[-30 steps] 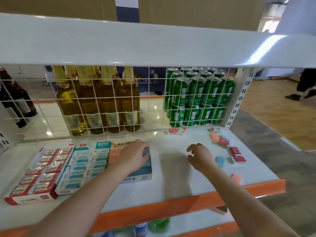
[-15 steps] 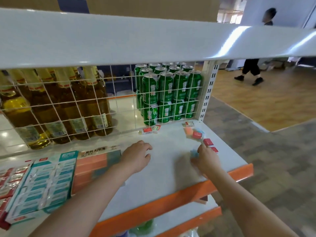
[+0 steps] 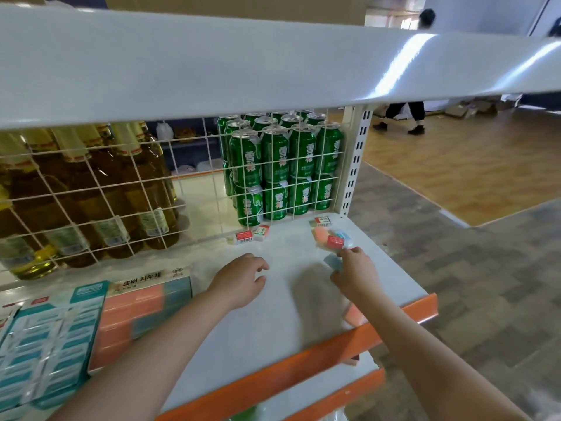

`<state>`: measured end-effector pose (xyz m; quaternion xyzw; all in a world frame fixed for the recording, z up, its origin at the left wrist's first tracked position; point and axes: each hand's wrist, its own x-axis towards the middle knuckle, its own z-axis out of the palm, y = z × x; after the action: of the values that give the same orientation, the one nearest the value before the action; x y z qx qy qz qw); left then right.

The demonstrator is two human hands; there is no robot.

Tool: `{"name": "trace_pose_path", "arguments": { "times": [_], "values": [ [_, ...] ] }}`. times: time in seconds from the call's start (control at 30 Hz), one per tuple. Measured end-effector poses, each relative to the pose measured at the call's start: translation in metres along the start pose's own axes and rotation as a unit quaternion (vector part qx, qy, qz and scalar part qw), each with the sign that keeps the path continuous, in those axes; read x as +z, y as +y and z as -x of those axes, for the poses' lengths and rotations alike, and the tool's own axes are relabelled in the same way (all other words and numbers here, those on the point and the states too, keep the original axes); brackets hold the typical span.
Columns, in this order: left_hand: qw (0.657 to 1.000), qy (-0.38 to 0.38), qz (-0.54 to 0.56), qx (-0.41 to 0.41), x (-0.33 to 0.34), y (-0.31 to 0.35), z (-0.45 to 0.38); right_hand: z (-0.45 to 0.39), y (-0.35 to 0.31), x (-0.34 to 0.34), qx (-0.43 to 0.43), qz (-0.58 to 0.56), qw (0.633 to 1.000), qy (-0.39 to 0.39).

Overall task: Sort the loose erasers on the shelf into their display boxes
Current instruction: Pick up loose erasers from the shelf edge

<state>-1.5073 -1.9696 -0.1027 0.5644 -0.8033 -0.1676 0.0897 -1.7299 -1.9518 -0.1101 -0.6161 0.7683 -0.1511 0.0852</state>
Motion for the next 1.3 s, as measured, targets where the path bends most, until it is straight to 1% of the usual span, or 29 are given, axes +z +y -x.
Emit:
{"name": "trace_pose_path", "arguments": {
  "times": [0.1, 0.3, 0.5, 0.63, 0.77, 0.83, 0.9, 0.97, 1.03, 1.13, 1.3],
  "values": [
    [1.000, -0.006, -0.001, 0.010, 0.003, 0.009, -0.012, -0.008, 0.013, -0.011, -0.006, -0.006, 1.000, 0.017],
    [0.999, 0.007, -0.039, 0.030, 0.016, 0.044, -0.047, -0.019, 0.042, -0.023, 0.027, -0.057, 0.998, -0.004],
    [0.992, -0.008, -0.081, 0.092, 0.032, 0.082, -0.079, -0.024, 0.063, -0.026, 0.036, -0.074, 0.997, 0.005],
    [0.988, -0.036, -0.090, 0.122, 0.041, 0.098, -0.097, -0.028, 0.073, -0.029, 0.034, -0.084, 0.996, 0.000],
    [0.982, -0.082, -0.117, 0.122, 0.047, 0.109, -0.109, -0.032, 0.078, -0.029, 0.036, -0.093, 0.995, 0.000],
    [0.983, -0.086, -0.113, 0.119, 0.048, 0.111, -0.111, -0.034, 0.079, -0.029, 0.034, -0.097, 0.995, -0.001],
    [0.986, -0.060, -0.098, 0.122, 0.050, 0.109, -0.112, -0.037, 0.079, -0.030, 0.034, -0.102, 0.994, -0.003],
    [0.989, -0.013, -0.089, 0.122, 0.050, 0.105, -0.113, -0.040, 0.078, -0.029, 0.030, -0.102, 0.994, -0.004],
    [0.990, 0.029, -0.096, 0.098, 0.049, 0.101, -0.111, -0.043, 0.076, -0.028, 0.028, -0.101, 0.995, -0.005],
    [0.989, 0.036, -0.132, 0.051, 0.045, 0.090, -0.109, -0.046, 0.072, -0.026, 0.022, -0.100, 0.995, -0.008],
    [0.987, 0.044, -0.150, 0.026, 0.038, 0.081, -0.108, -0.051, 0.065, -0.023, 0.017, -0.100, 0.995, -0.011]
  ]
}}
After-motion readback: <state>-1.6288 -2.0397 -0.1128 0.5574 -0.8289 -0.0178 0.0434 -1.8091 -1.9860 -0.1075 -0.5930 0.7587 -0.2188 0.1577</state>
